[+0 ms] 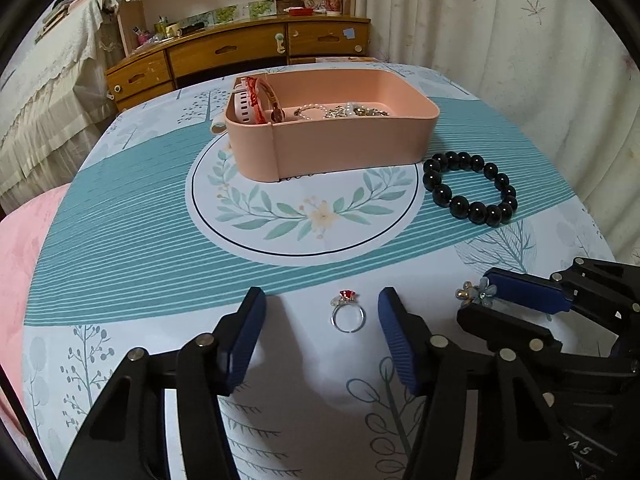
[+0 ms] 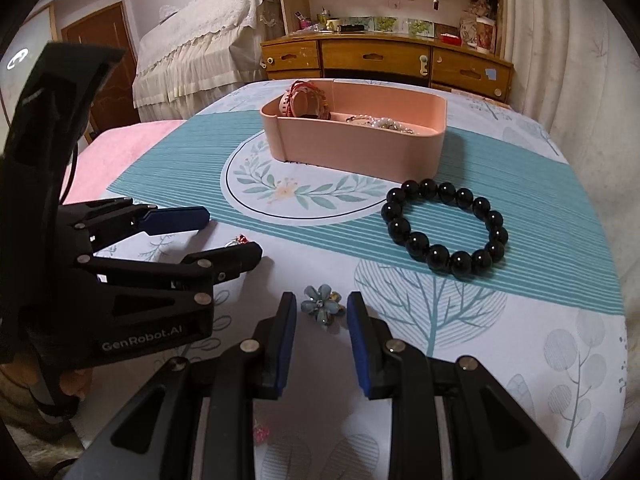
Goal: Organize jewelry
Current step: 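Grasp the red-stone ring with the left tool while the right tool grasps the flower brooch, then release the flower brooch into the peach tray with the right tool, then grasp the pink-stone ring with the right tool while the left tool grasps the silver ring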
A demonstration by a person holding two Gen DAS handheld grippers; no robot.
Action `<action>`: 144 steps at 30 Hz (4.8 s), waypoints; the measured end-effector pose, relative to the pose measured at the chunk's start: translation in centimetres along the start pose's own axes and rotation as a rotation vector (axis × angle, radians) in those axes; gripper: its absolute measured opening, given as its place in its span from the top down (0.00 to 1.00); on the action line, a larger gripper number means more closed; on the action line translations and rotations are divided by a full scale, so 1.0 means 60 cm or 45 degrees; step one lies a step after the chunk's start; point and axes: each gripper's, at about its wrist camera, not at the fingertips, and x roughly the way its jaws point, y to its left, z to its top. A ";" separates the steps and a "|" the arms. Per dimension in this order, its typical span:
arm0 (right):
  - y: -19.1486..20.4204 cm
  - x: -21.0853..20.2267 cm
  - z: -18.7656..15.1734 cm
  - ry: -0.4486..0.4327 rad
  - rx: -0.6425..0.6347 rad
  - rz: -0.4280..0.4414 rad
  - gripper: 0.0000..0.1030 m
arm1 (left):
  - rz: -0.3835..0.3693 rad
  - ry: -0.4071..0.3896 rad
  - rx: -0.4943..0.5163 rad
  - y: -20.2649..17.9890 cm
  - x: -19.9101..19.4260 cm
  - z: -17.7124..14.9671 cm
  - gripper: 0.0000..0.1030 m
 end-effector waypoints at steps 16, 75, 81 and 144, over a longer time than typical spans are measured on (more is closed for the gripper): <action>-0.013 0.002 0.001 -0.008 0.045 0.027 0.79 | -0.022 -0.011 -0.040 0.004 -0.006 -0.004 0.87; -0.127 -0.032 0.212 -0.175 0.283 0.060 0.77 | -0.115 -0.139 -0.172 0.042 -0.095 0.065 0.91; -0.126 -0.047 0.159 -0.118 0.288 0.067 0.77 | -0.081 -0.132 -0.161 0.045 -0.095 0.059 0.82; 0.009 -0.030 -0.046 0.024 -0.290 0.143 0.91 | -0.111 0.084 0.008 0.022 -0.044 -0.047 0.62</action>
